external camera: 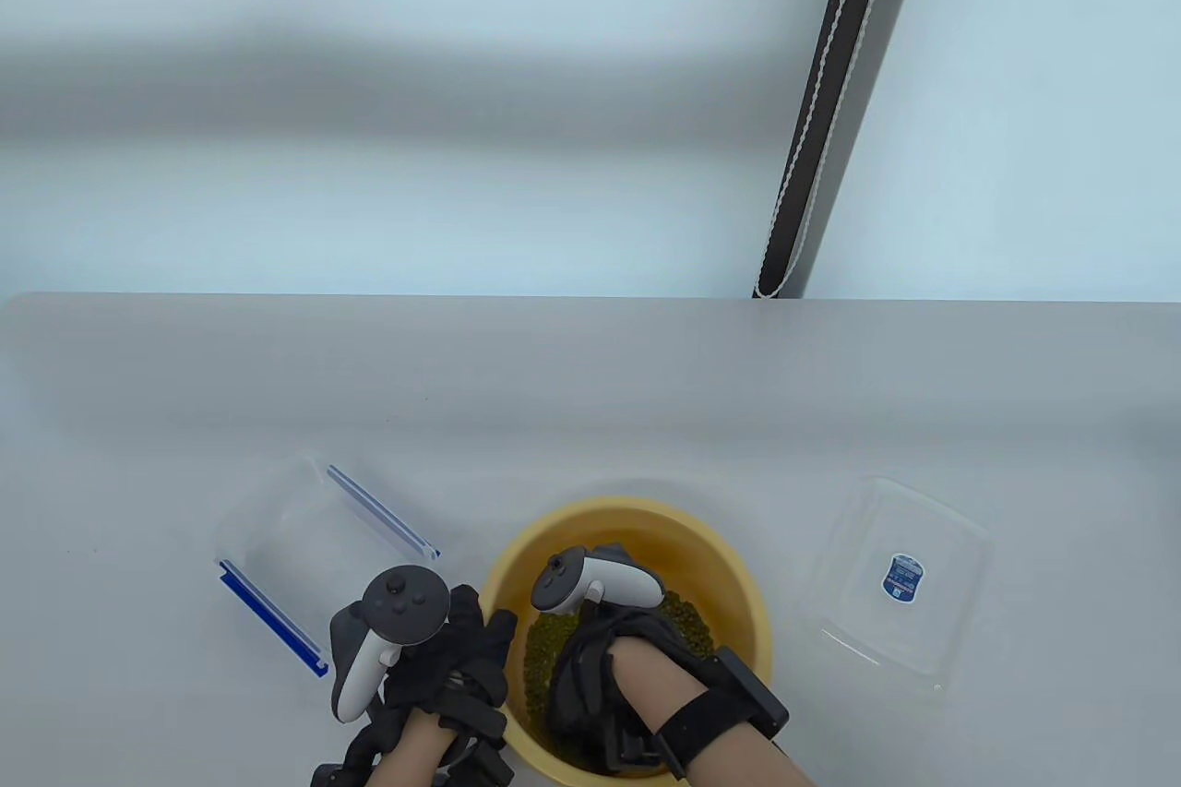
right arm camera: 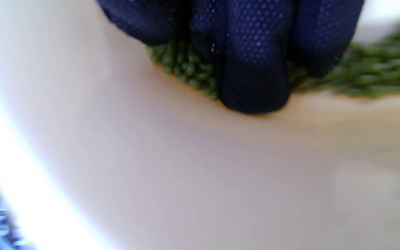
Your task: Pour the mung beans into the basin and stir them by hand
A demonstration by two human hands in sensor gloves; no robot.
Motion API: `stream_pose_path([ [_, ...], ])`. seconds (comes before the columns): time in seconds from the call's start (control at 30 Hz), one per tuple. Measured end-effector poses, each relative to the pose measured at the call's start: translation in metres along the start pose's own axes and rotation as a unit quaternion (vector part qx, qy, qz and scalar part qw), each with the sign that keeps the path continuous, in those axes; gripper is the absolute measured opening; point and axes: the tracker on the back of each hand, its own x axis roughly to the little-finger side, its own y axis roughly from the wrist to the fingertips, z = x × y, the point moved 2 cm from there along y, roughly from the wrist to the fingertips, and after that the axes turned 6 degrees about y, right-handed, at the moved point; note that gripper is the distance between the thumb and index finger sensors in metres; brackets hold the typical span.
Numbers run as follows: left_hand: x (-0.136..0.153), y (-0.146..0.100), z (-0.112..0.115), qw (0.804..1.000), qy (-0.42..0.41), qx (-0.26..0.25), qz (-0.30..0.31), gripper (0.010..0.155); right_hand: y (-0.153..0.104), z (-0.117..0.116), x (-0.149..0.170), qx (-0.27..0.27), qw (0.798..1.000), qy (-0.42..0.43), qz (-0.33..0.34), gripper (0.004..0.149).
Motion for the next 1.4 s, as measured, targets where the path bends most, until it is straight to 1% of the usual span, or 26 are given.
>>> stream_pose_path([
  [0.03,0.0,0.0,0.0,1.0,0.0,0.0,0.0,0.073,0.0,0.006,-0.003,0.01,1.0,0.016,0.021,0.05],
  [0.17,0.0,0.0,0.0,1.0,-0.002,0.003,0.001,0.073,-0.005,0.03,-0.004,0.073,0.994,0.063,0.047,0.055],
  [0.23,0.0,0.0,0.001,1.0,-0.004,0.006,0.002,0.073,-0.012,0.045,0.004,0.139,0.988,0.064,0.028,0.056],
  [0.27,0.0,0.0,0.001,1.0,-0.005,0.007,0.002,0.073,-0.015,0.049,0.005,0.16,0.985,0.056,0.021,0.056],
  [0.33,0.0,0.0,0.001,1.0,-0.005,0.007,0.002,0.073,-0.024,0.059,0.01,0.217,0.976,0.017,-0.011,0.055],
  [0.37,0.0,0.0,0.001,1.0,-0.006,0.009,0.002,0.073,-0.028,0.063,0.012,0.248,0.968,-0.011,-0.03,0.055],
  [0.47,0.0,0.0,0.001,1.0,-0.006,0.009,0.001,0.073,-0.032,0.066,0.015,0.263,0.962,-0.044,-0.048,0.054],
  [0.57,0.0,0.0,0.001,1.0,-0.006,0.008,0.001,0.073,-0.032,0.065,0.015,0.263,0.962,-0.044,-0.05,0.054],
  [0.67,0.0,0.0,0.001,1.0,-0.006,0.008,0.001,0.073,-0.034,0.065,0.013,0.286,0.953,-0.071,-0.069,0.054],
  [0.7,0.0,0.0,0.001,1.0,-0.006,0.008,0.001,0.073,-0.035,0.065,0.013,0.296,0.947,-0.09,-0.081,0.055],
  [0.77,0.0,0.0,0.001,1.0,-0.006,0.009,0.002,0.073,-0.038,0.065,0.017,0.314,0.928,-0.152,-0.131,0.055],
  [0.8,0.0,0.0,0.001,1.0,-0.006,0.009,0.002,0.073,-0.039,0.065,0.019,0.315,0.92,-0.176,-0.15,0.055],
  [0.83,0.0,0.0,0.001,1.0,-0.006,0.009,0.002,0.073,-0.041,0.065,0.023,0.318,0.907,-0.212,-0.174,0.055],
  [0.87,0.0,0.0,0.002,1.0,-0.006,0.009,0.001,0.073,-0.042,0.065,0.026,0.32,0.902,-0.223,-0.186,0.053],
  [0.9,0.0,0.0,0.002,1.0,-0.005,0.009,0.001,0.073,-0.044,0.064,0.029,0.321,0.897,-0.227,-0.2,0.051],
  [0.97,0.0,0.0,0.002,1.0,-0.005,0.008,0.0,0.073,-0.044,0.061,0.036,0.297,0.907,-0.21,-0.211,0.052],
  [1.07,0.0,0.0,0.002,1.0,-0.007,0.007,0.0,0.073,-0.04,0.049,0.04,0.245,0.932,-0.162,-0.21,0.053],
  [1.1,0.0,0.0,0.002,1.0,-0.008,0.006,0.0,0.073,-0.034,0.041,0.042,0.202,0.947,-0.142,-0.204,0.051],
  [1.13,0.0,0.0,0.002,1.0,-0.008,0.006,0.0,0.073,-0.025,0.031,0.043,0.148,0.967,-0.115,-0.175,0.049],
  [1.17,0.0,0.0,0.002,1.0,-0.008,0.006,0.001,0.073,-0.019,0.023,0.042,0.117,0.974,-0.096,-0.171,0.048],
  [1.2,0.0,0.0,0.002,1.0,-0.008,0.006,0.001,0.073,-0.012,0.012,0.036,0.083,0.983,-0.085,-0.141,0.048],
  [1.23,-0.001,0.0,0.002,1.0,-0.007,0.007,0.001,0.073,-0.007,0.007,0.031,0.06,0.987,-0.079,-0.127,0.048],
  [1.27,-0.001,0.0,0.002,1.0,-0.006,0.007,0.001,0.073,-0.006,0.004,0.027,0.051,0.989,-0.074,-0.116,0.047],
  [1.33,0.0,0.0,0.002,1.0,-0.008,0.006,0.002,0.073,-0.001,0.002,0.014,0.03,0.996,-0.049,-0.071,0.046],
  [1.37,0.0,0.0,0.002,1.0,-0.008,0.006,0.002,0.073,0.001,0.003,0.008,0.016,0.999,-0.019,-0.036,0.046],
  [1.4,0.0,0.0,0.002,1.0,-0.008,0.006,0.002,0.073,0.001,0.006,0.004,0.015,1.0,0.006,-0.013,0.046],
])
